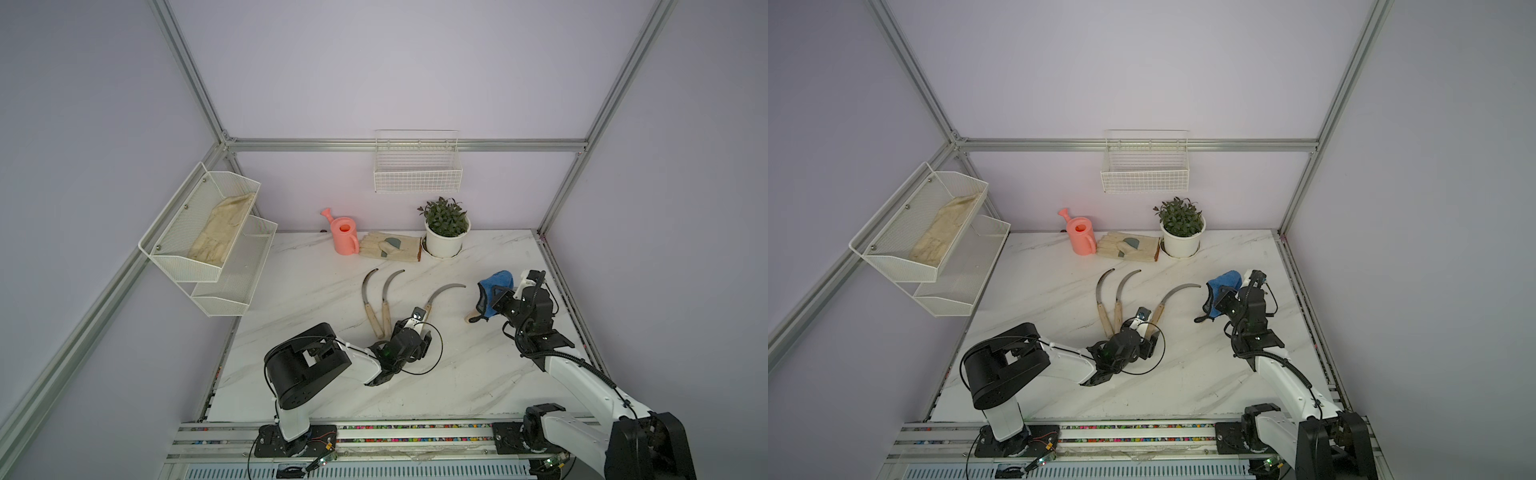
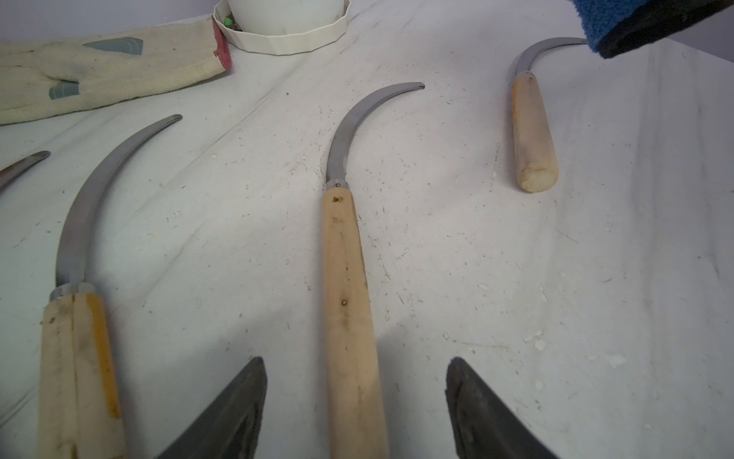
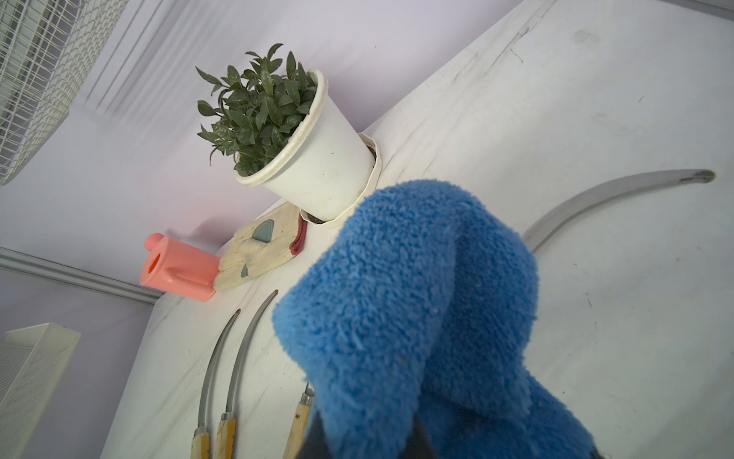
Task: Wipe small sickles with rags
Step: Pick up the small sickle from the center of the board.
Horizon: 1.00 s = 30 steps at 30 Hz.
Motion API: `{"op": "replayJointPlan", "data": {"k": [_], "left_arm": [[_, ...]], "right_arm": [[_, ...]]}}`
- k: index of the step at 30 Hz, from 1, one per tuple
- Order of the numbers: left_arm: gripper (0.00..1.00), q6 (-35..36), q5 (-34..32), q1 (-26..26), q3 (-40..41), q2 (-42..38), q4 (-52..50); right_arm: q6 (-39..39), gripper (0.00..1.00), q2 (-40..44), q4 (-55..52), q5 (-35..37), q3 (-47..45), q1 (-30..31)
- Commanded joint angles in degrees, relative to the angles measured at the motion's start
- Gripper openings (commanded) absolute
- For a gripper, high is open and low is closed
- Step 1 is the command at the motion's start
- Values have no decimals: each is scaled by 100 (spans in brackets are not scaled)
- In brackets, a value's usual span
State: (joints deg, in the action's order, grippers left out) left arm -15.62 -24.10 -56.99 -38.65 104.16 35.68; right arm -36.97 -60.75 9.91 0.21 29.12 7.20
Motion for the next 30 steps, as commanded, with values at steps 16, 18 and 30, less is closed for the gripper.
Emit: {"op": "replayJointPlan", "data": {"k": [16, 18, 30], "left_arm": [[29, 68, 43, -94, 247, 324, 379], [28, 99, 109, -94, 302, 328, 483], [37, 314, 216, -75, 425, 596, 1257]], "right_arm": [[15, 0, -119, 336, 67, -153, 79], [-1, 0, -132, 353, 60, -160, 84], [32, 0, -132, 327, 36, -156, 108]]}}
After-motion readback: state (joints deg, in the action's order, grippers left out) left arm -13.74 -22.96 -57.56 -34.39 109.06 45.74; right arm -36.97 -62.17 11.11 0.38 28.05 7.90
